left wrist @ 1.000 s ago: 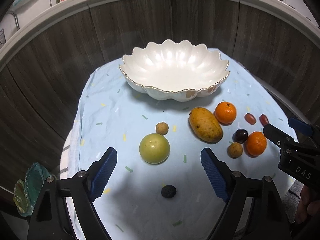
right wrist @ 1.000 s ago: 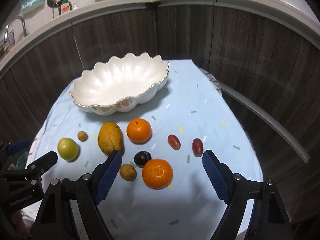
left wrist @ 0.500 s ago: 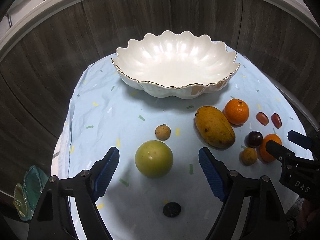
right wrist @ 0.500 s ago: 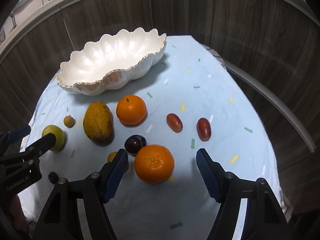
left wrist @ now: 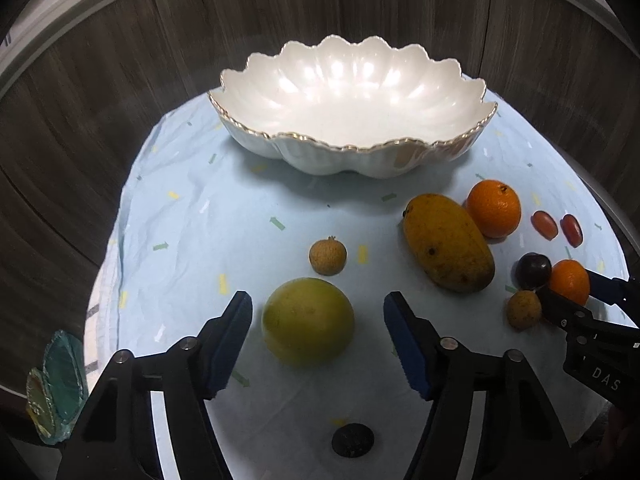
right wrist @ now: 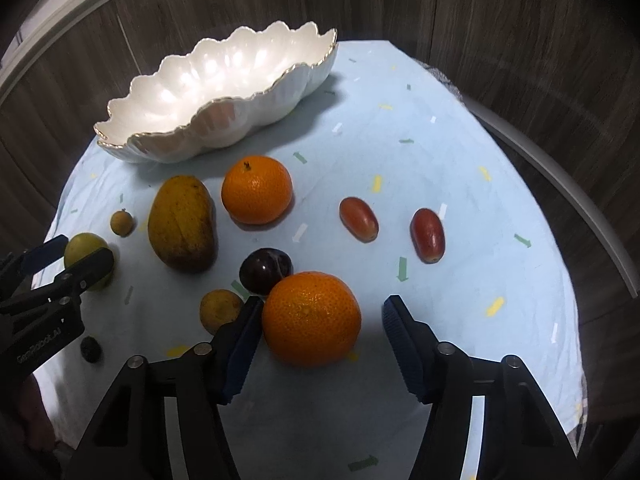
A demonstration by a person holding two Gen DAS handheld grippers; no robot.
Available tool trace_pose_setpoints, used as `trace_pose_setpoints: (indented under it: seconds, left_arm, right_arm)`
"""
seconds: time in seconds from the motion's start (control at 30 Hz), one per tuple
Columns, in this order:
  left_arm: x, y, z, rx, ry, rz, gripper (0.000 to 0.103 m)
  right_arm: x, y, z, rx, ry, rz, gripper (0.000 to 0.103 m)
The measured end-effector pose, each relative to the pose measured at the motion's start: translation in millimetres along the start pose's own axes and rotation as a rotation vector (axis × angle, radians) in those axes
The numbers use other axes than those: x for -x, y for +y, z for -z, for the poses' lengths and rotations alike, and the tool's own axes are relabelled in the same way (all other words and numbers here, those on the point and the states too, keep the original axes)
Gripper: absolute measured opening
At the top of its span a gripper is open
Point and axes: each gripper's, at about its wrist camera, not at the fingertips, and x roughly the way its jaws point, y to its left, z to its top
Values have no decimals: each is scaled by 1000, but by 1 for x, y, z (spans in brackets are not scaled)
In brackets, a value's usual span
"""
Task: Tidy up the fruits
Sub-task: 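Close the left gripper on the green round fruit while the right gripper grasps a mandarin orange, then lift the green fruit with the left gripper while the right gripper carries the mandarin over the bowl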
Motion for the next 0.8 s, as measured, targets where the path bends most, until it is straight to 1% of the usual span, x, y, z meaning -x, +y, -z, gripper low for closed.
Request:
trace_pose_setpoints:
  seconds: [0.17, 0.23, 0.27, 0.33, 0.4, 0.43, 0.5, 0.67, 0.8]
  left_arm:
    - [-9, 1, 3, 2, 25, -1, 60]
    - [-12, 1, 4, 5, 35, -1, 54]
    - [-14, 1, 4, 6, 40, -5, 53]
    - [-14, 1, 5, 5, 38, -11, 50]
    - [-14, 1, 5, 7, 34, -20, 48]
    - [-14, 2, 5, 9, 34, -19, 48]
    - [-13, 2, 5, 6, 31, -18, 48]
    - [-8, 0, 7, 2, 28, -7, 48]
    - [2, -1, 6, -2, 13, -6, 48]
  right_arm:
    - [-1, 3, 0, 16, -11, 12, 61]
    - [-1, 4, 0, 22, -14, 17, 61]
    - [-1, 5, 0, 24, -14, 19, 61]
    - [-1, 5, 0, 32, -18, 24, 59]
    - [0, 6, 0, 43, -21, 18, 50]
    - [1, 7, 0, 50, -23, 11, 46]
    - [1, 8, 0, 55, -26, 14, 45]
    - [4, 6, 0, 45, -33, 9, 44]
    - [12, 5, -1, 46, -55, 9, 43]
